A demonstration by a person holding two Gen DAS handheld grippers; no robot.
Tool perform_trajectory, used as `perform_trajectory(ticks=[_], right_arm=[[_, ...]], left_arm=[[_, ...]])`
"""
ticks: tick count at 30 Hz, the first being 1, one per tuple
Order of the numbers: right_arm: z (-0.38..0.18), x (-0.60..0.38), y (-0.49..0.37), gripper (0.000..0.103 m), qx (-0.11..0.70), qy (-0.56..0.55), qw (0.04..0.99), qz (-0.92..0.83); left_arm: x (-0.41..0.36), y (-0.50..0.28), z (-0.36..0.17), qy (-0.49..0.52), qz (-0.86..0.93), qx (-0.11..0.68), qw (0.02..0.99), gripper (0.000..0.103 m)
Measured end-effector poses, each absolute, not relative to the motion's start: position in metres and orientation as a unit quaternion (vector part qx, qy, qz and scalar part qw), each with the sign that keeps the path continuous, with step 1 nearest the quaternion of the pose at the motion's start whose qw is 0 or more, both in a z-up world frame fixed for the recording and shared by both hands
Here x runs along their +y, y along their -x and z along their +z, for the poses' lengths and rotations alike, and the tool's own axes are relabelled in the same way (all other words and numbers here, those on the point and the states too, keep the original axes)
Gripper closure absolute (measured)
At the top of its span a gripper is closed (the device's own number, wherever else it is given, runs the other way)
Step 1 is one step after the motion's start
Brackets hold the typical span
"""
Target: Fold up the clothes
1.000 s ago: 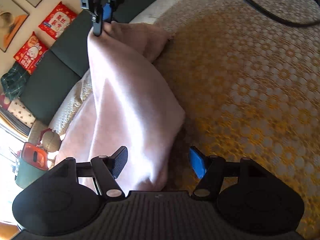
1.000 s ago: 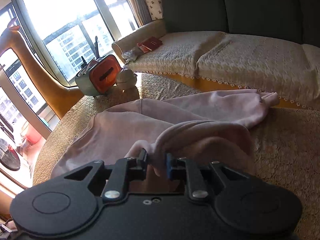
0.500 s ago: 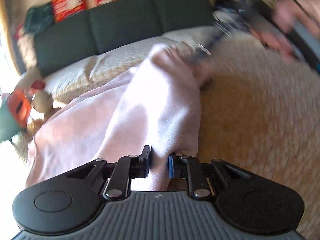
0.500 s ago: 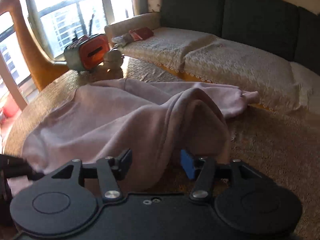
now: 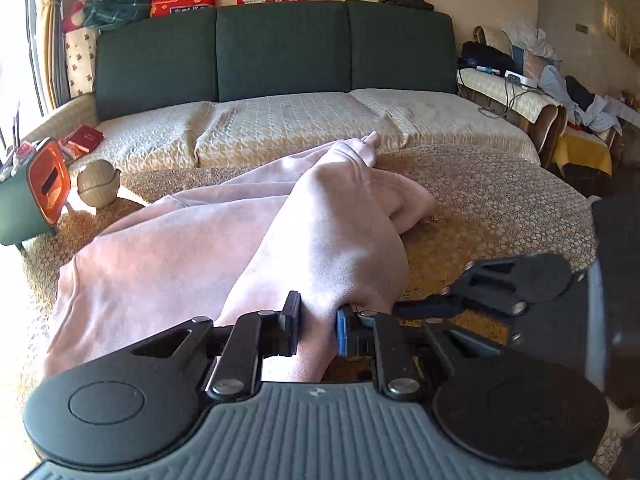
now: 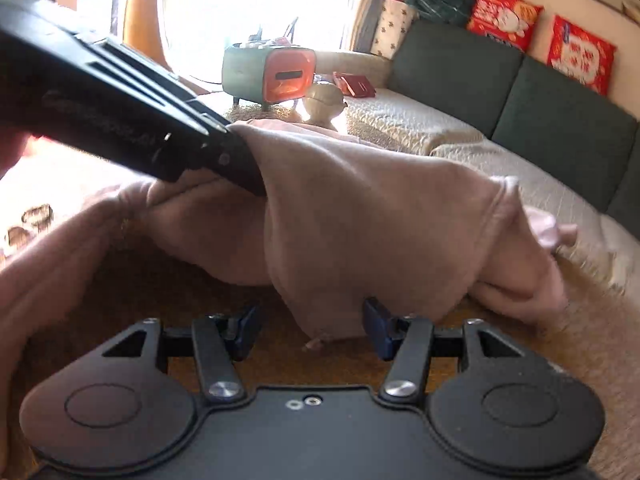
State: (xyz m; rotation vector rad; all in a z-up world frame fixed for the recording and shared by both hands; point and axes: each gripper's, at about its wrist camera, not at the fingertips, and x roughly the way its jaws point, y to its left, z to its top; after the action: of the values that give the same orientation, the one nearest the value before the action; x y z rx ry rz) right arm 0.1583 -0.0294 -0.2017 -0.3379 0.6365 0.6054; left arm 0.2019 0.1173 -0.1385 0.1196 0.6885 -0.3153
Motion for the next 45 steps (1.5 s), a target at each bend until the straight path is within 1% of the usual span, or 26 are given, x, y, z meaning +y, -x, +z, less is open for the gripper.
perform_trajectory(ticks=[5,8,10,14,18,21,24,28,31,34,36,39,44,45], right_arm=[[-0.217,-0.009,-0.166,0.0,0.303,0.162,0.914,0.214],[-0.213,-0.016,-0.172,0.0,0.314,0.127,0.915,0.218],[-0.208,-0.023,-0.175,0.0,0.321,0.133,0.909,0.229],[-0.186,-0.05,-0.171,0.0,0.318,0.195,0.889,0.265],[-0.15,-0.08,-0.161,0.0,0.319,0.28,0.847,0.32],[-0.123,-0.099,-0.147,0.0,0.348,0.317,0.805,0.361],[-0.109,-0.108,-0.118,0.0,0.385,0.329,0.765,0.397],[-0.115,-0.112,-0.073,0.0,0.44,0.305,0.722,0.438],[-0.135,-0.105,-0.045,0.0,0.474,0.281,0.702,0.452],[-0.155,-0.098,-0.035,0.0,0.504,0.253,0.689,0.455],[-0.157,-0.098,-0.043,0.0,0.513,0.232,0.698,0.442],[-0.136,-0.117,-0.066,0.0,0.498,0.206,0.731,0.42],[-0.108,-0.154,-0.121,0.0,0.461,0.193,0.783,0.37],[-0.105,-0.161,-0.132,0.0,0.466,0.179,0.786,0.364]], left_arm=[[0.12,-0.202,-0.139,-0.056,-0.158,0.339,0.926,0.087],[0.122,-0.201,-0.14,-0.059,-0.158,0.339,0.926,0.087],[0.121,-0.199,-0.141,-0.067,-0.161,0.339,0.924,0.087],[0.118,-0.194,-0.143,-0.08,-0.178,0.344,0.919,0.087],[0.106,-0.182,-0.146,-0.108,-0.215,0.354,0.904,0.087],[0.093,-0.166,-0.149,-0.132,-0.259,0.36,0.886,0.087],[0.079,-0.145,-0.156,-0.155,-0.309,0.375,0.86,0.087],[0.069,-0.113,-0.172,-0.191,-0.358,0.406,0.819,0.087],[0.069,-0.092,-0.186,-0.201,-0.375,0.428,0.797,0.087],[0.066,-0.08,-0.197,-0.228,-0.365,0.428,0.795,0.087],[0.066,-0.077,-0.194,-0.24,-0.367,0.422,0.793,0.087],[0.073,-0.077,-0.179,-0.24,-0.371,0.406,0.8,0.085],[0.079,-0.1,-0.154,-0.23,-0.361,0.394,0.814,0.075],[0.078,-0.104,-0.149,-0.227,-0.364,0.391,0.814,0.075]])
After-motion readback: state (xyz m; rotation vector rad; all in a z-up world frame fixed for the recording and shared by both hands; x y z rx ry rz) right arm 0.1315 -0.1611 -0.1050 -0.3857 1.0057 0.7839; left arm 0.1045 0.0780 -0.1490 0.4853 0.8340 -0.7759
